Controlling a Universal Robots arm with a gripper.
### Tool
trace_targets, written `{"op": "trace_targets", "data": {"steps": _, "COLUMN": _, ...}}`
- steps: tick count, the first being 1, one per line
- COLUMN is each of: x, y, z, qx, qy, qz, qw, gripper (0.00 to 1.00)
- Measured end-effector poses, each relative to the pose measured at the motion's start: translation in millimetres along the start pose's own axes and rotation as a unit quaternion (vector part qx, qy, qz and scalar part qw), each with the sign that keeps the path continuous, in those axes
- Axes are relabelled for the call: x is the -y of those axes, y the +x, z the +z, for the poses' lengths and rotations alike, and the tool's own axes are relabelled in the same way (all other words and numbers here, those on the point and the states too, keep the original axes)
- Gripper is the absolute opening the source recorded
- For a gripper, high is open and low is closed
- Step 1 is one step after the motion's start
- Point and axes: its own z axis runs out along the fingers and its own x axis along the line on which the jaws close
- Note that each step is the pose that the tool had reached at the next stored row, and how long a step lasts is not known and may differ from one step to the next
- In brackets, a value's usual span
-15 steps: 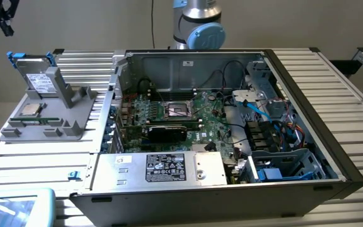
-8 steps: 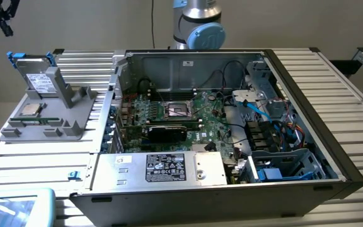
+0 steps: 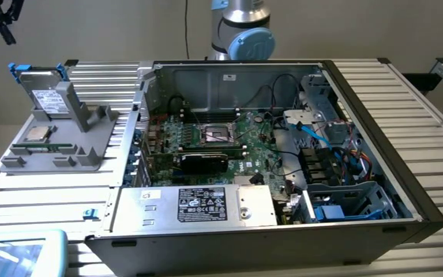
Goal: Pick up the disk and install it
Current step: 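Pick up the disk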
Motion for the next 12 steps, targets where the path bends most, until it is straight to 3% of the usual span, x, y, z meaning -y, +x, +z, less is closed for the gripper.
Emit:
{"op": "trace_targets", "data": {"steps": 6, "x": 0.0, "y": 0.0, "z": 0.0, "qx": -0.0022, "qy": 0.0011, "qz": -0.055, "qw": 0.9985, "gripper": 0.11}}
{"op": "trace_targets", "data": {"steps": 12, "x": 0.0, "y": 0.0, "z": 0.0, "qx": -0.0043, "qy": 0.0021, "qz": -0.109, "qw": 0.9940, "gripper": 0.11}}
